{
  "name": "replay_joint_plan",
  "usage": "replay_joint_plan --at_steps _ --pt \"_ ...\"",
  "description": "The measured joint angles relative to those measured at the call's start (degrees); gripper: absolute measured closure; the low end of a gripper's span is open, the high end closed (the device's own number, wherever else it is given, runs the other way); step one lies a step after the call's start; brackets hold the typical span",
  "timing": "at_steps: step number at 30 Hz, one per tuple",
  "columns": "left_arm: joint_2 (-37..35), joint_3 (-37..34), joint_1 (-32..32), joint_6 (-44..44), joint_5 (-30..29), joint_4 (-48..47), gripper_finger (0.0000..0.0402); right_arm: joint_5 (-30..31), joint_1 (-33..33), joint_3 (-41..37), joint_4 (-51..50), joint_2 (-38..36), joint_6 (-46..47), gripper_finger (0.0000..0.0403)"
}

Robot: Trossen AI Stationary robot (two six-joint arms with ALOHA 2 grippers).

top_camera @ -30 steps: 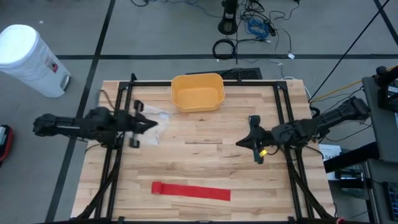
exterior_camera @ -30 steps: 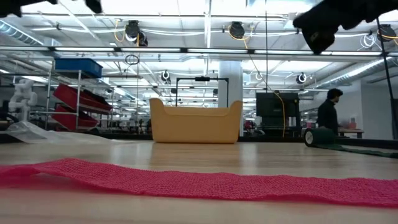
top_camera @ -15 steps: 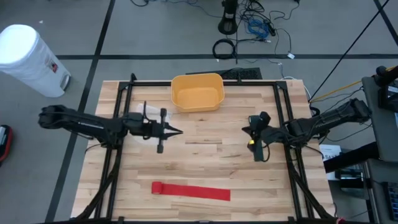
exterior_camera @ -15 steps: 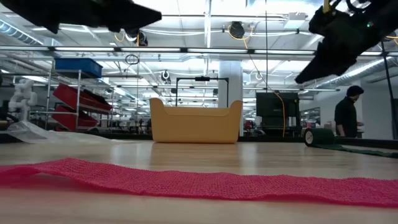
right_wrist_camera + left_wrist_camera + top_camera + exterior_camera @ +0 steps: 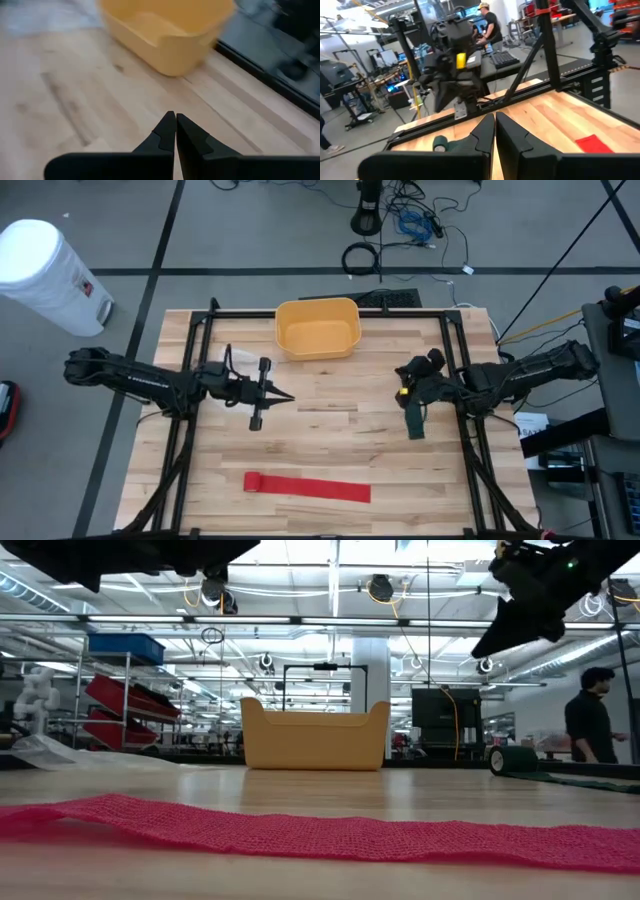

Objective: Roll bandage
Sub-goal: Roll the green bandage

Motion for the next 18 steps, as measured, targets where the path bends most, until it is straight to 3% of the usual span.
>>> replay_joint_plan --at_steps 18 --pt "-0.04 0.12 -2.01 2.73 -0.31 -0.06 0.0379 -7.14 -12.77 4.91 -25.33 16.2 16.78 0.0403"
